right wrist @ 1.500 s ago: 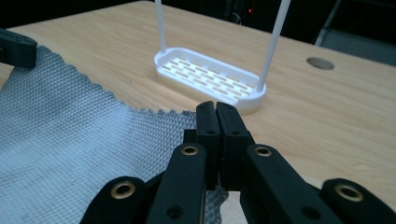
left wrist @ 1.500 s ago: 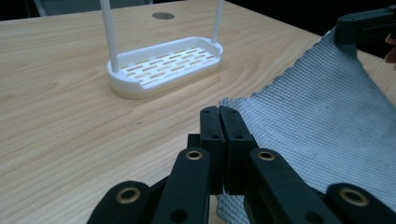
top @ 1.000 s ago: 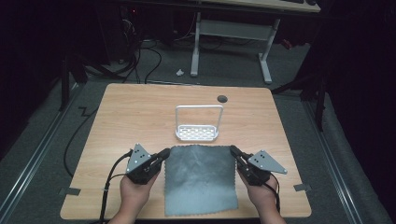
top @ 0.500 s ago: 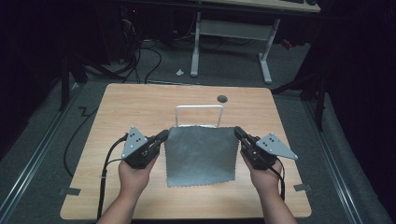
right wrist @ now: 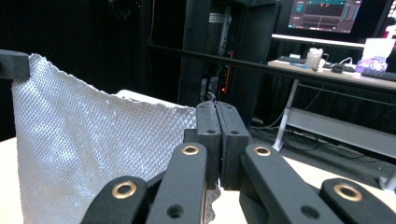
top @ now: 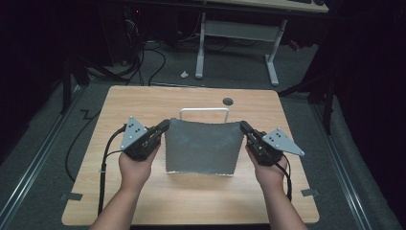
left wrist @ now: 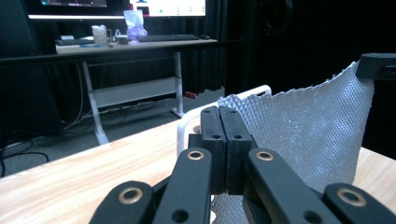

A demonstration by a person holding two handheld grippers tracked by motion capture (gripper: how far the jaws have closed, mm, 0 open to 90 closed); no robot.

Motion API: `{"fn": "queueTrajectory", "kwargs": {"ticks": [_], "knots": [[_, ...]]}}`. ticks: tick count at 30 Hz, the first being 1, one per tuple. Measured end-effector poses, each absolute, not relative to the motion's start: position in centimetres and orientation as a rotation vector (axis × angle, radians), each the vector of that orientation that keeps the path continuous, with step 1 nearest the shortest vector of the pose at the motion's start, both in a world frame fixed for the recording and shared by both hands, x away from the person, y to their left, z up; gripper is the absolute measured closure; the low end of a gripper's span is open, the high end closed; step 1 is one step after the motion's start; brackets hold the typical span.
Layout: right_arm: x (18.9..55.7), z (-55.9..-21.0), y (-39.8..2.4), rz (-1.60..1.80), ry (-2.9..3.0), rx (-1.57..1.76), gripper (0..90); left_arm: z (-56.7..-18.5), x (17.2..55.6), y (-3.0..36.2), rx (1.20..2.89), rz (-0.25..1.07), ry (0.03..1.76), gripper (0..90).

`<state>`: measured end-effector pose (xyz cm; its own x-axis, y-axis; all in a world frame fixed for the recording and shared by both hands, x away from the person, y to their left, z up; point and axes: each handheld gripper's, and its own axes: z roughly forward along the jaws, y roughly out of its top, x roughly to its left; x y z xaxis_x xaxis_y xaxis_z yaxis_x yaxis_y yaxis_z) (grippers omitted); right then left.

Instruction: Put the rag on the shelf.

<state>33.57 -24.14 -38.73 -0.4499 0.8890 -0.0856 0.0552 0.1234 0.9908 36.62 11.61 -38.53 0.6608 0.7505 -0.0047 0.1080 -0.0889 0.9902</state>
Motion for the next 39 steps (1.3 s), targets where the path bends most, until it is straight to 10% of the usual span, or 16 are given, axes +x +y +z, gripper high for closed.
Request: {"fn": "queueTrajectory", "kwargs": {"ticks": [39], "knots": [[46.5,-36.0,-23.0,1.249,1.706,0.992,89.9,-37.7,48.5,9.9,1.674,0.699,0.884,89.4]]}}
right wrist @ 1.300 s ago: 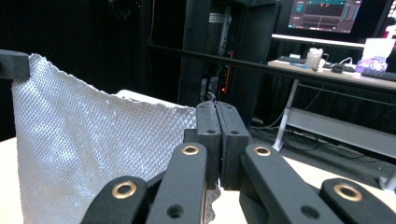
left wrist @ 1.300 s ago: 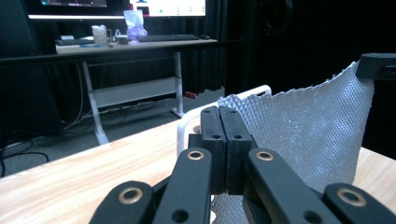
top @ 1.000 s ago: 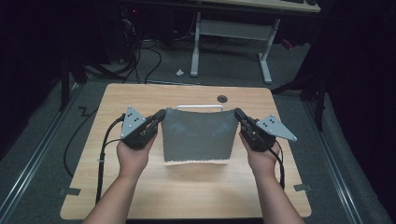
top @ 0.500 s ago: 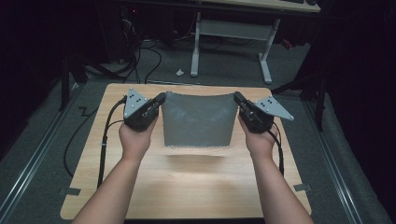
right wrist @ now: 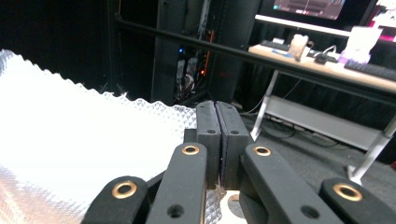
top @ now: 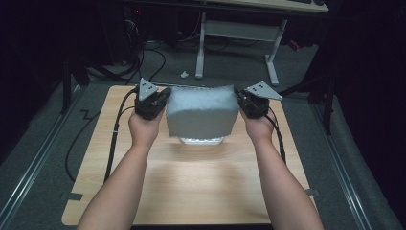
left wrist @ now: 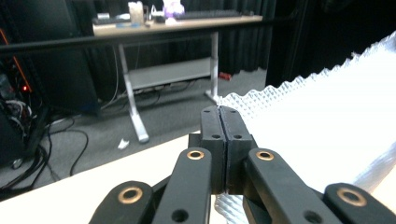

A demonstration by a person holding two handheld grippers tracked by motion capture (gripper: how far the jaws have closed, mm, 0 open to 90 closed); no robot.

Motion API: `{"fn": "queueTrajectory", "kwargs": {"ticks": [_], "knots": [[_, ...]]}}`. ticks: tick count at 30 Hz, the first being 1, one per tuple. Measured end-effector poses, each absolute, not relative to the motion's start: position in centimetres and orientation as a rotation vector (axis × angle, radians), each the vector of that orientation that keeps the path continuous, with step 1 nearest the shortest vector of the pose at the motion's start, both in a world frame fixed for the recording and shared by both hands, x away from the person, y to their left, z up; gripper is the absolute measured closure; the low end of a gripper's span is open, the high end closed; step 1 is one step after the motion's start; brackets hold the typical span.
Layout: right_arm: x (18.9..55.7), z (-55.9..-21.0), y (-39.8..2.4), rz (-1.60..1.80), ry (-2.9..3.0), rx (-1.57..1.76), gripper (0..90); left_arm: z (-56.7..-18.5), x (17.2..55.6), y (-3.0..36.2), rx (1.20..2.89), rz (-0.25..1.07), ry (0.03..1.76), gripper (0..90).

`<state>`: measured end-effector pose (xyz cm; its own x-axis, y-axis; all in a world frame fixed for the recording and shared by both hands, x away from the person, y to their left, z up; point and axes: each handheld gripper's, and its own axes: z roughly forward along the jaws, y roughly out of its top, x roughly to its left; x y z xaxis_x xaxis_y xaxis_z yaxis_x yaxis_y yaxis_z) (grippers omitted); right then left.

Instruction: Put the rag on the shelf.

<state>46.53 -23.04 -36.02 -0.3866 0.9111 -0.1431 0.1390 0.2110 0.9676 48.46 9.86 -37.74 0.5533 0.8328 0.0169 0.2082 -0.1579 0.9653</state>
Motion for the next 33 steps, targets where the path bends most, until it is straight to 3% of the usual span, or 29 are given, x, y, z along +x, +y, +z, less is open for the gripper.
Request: {"fn": "queueTrajectory", "kwargs": {"ticks": [9,33], "knots": [[47.8,-38.3,-23.0,1.247,1.774,1.035,89.8,-40.4,49.5,10.3,1.757,0.608,0.924,89.3],[45.2,-43.3,-23.9,1.267,1.861,1.056,89.7,-45.4,46.1,10.8,1.778,0.451,0.894,89.2]]}}
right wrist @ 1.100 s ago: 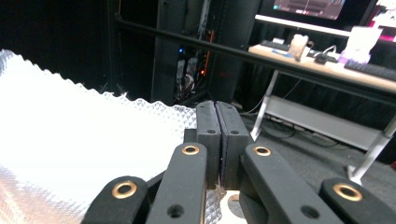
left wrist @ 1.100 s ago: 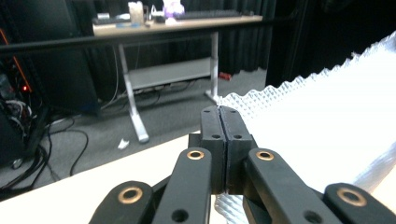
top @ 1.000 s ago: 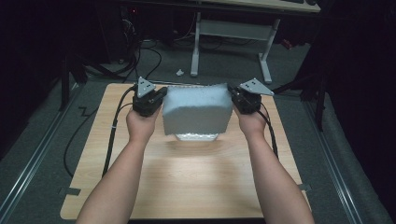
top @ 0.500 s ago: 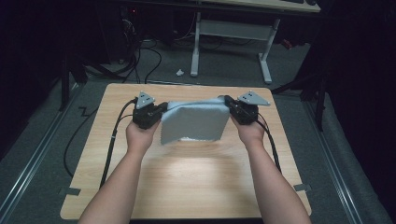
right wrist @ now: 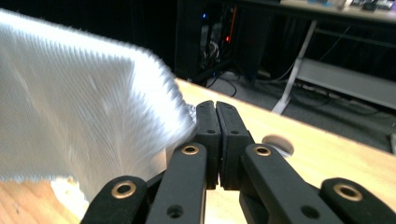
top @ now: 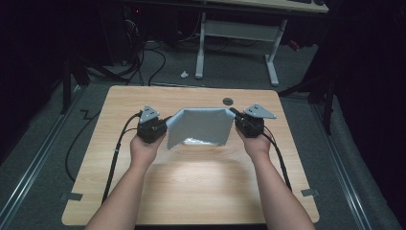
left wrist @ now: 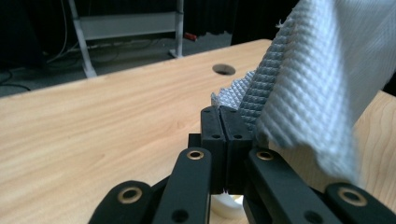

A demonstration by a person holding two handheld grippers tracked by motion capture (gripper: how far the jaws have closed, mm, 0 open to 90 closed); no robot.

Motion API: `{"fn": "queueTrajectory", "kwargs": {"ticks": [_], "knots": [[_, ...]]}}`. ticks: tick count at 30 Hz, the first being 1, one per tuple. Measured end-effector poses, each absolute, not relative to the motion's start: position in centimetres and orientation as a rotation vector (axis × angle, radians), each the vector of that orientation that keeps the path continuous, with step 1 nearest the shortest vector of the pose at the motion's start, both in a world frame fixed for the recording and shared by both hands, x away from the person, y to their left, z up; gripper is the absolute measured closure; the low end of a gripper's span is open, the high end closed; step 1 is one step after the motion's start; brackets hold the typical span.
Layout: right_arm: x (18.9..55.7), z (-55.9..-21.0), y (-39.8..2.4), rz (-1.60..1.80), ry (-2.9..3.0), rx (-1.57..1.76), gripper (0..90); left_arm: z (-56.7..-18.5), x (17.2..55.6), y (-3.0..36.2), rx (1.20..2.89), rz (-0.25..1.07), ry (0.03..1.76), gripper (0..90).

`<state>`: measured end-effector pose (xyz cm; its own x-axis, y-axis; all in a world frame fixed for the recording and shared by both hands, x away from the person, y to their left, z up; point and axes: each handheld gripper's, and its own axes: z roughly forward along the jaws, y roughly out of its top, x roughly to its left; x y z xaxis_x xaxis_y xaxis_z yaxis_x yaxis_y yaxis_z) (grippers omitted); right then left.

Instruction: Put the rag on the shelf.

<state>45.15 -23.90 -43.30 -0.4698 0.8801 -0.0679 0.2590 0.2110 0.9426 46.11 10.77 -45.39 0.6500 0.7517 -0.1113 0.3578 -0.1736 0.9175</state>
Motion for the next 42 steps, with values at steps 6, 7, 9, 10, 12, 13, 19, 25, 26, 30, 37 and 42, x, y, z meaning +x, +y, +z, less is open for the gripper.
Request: {"fn": "queueTrajectory", "kwargs": {"ticks": [6,7,9,10,12,13,19,25,26,30,37,42], "knots": [[45.0,-44.8,-23.9,1.251,1.877,1.066,89.7,-46.6,46.0,10.4,1.795,0.423,0.911,89.2],[45.0,-45.1,-24.0,1.248,1.879,1.079,89.7,-46.8,46.1,10.4,1.796,0.418,0.914,89.2],[44.9,-45.6,-24.1,1.24,1.886,1.09,89.7,-47.2,46.2,10.2,1.806,0.406,0.918,89.1],[44.9,-45.8,-24.1,1.238,1.887,1.096,89.7,-47.4,46.2,10.2,1.805,0.398,0.921,89.1],[44.8,-46.3,-24.2,1.232,1.892,1.099,89.6,-47.7,46.3,10.1,1.806,0.387,0.93,88.9],[44.7,-46.4,-24.3,1.236,1.886,1.1,89.6,-47.9,46.4,10.0,1.807,0.379,0.934,88.9],[44.5,-47.5,-24.5,1.218,1.898,1.125,89.5,-48.3,46.5,9.7,1.814,0.375,0.945,88.7],[44.5,-47.6,-24.5,1.221,1.894,1.133,89.5,-48.3,46.5,9.8,1.814,0.378,0.949,88.6],[44.5,-47.7,-24.5,1.224,1.895,1.13,89.5,-48.3,46.6,9.8,1.815,0.376,0.95,88.6],[44.5,-47.8,-24.5,1.218,1.898,1.127,89.5,-48.3,46.5,9.7,1.819,0.377,0.948,88.6],[44.4,-47.9,-24.7,1.209,1.894,1.131,89.4,-48.4,46.6,9.6,1.816,0.37,0.951,88.3],[44.2,-48.0,-25.1,1.215,1.89,1.153,84.4,-48.0,46.5,9.9,1.798,0.393,0.971,82.7]]}}
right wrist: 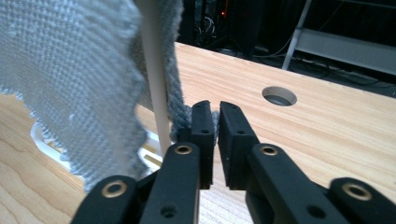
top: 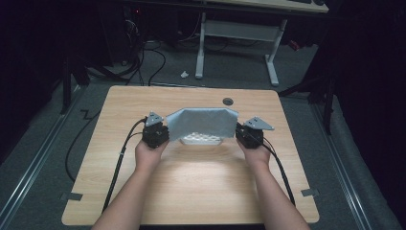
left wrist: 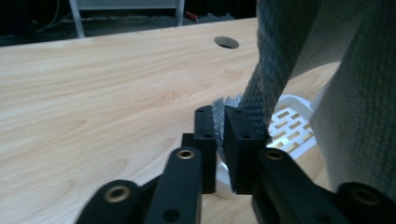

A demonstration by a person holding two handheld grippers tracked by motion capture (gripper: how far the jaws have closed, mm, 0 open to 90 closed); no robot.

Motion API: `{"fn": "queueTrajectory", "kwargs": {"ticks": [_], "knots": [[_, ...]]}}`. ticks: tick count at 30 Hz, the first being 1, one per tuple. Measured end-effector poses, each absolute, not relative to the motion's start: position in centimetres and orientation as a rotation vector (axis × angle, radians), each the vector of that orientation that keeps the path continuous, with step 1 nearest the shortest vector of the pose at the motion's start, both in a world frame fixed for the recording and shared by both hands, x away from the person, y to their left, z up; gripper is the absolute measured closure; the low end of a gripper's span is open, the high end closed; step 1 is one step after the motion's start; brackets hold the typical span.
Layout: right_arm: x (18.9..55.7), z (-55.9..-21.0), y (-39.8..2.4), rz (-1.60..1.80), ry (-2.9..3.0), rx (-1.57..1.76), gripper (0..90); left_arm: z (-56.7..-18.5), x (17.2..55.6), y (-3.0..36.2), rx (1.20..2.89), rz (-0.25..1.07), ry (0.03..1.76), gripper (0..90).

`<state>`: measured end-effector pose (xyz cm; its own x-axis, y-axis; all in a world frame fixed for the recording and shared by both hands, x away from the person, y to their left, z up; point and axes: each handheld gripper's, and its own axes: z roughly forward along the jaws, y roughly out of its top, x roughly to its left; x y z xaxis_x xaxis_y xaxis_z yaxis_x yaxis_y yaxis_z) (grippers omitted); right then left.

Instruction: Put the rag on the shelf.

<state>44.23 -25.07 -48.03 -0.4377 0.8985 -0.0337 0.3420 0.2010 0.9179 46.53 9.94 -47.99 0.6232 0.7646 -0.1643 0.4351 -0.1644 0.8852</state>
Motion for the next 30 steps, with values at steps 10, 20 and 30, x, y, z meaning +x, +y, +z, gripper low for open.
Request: {"fn": "queueTrajectory", "kwargs": {"ticks": [10,20,30], "knots": [[44.0,-46.8,-26.3,1.226,1.846,1.168,79.7,-46.7,46.5,12.0,1.75,0.421,0.998,73.1],[44.3,-47.0,-26.3,1.226,1.842,1.177,76.7,-46.5,46.1,12.1,1.75,0.419,0.966,74.5],[45.0,-45.9,-26.5,1.234,1.83,1.194,73.6,-46.7,46.0,11.2,1.754,0.414,0.957,76.1]]}}
